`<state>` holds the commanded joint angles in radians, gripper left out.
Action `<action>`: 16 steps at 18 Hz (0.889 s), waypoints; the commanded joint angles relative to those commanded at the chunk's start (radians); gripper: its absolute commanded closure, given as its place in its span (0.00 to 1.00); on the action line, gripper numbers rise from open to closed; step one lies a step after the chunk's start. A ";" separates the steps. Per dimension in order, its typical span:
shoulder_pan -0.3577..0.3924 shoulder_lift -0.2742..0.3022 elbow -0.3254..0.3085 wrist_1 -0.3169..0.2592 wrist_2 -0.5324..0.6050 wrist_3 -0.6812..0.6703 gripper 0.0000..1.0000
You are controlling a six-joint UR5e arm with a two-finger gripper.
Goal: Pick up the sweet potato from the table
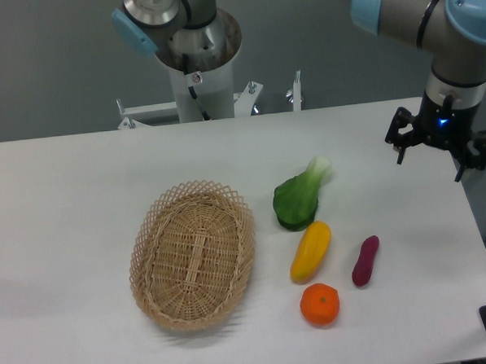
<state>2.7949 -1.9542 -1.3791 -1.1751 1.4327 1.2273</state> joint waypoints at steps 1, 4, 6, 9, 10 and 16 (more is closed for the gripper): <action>-0.005 -0.008 0.000 0.009 0.000 -0.011 0.00; -0.034 -0.037 0.000 0.072 0.002 -0.087 0.00; -0.051 -0.054 0.000 0.103 0.003 -0.132 0.00; -0.072 -0.087 -0.002 0.114 0.003 -0.138 0.00; -0.078 -0.106 0.000 0.124 0.003 -0.138 0.00; -0.095 -0.202 -0.005 0.249 0.015 -0.120 0.00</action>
<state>2.6998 -2.1567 -1.3837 -0.9266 1.4480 1.1075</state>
